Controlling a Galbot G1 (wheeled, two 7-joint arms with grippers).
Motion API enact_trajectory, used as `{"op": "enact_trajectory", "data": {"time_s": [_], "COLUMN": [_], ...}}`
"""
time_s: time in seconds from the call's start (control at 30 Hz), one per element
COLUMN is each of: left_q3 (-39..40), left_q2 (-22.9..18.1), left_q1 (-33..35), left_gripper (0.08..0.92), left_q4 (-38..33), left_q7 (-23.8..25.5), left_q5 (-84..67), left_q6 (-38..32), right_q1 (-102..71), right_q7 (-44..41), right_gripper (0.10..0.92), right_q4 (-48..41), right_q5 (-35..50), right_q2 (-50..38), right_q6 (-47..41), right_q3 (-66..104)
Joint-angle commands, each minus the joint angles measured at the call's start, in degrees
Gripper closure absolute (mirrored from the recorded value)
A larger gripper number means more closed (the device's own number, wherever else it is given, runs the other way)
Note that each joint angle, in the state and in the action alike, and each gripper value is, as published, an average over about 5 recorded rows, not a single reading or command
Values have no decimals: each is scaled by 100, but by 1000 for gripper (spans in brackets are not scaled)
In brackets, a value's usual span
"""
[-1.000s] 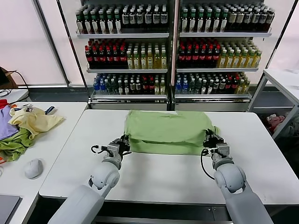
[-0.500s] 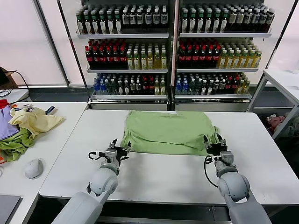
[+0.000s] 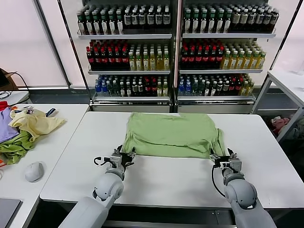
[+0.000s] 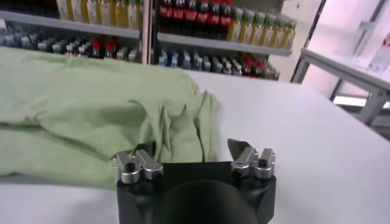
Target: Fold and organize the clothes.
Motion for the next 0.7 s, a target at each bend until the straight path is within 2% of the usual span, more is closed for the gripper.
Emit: {"op": "enact_trajectory", "data": {"time_s": [0.03,0.47,0.57,0.7], "left_q3": [-6,-52,-128,-293], "left_q2": [-27,-44,20,190], "left_q1": [19,52,243,732], "left_gripper": [488,857,889,891], "left_q4": [51,-15,-296,-917], "left_q7": [-7,-55,-44,17], "left_q5": [-34,-272,-272,-259], "left_q6": [29,107,61,-18], "right_q1": [-38,-296,-562,-1041], "right_q7": [59,-9,-61,-94], "right_gripper": [426,796,840,854], "right_q4": [-85,231,574,1095], "right_q5": [284,365,348,352], "right_q2": [-2,-109,-170,-299], "right_q6": [-279,-178,-134,-100], "right_q3": [-29,49,168,370]}}
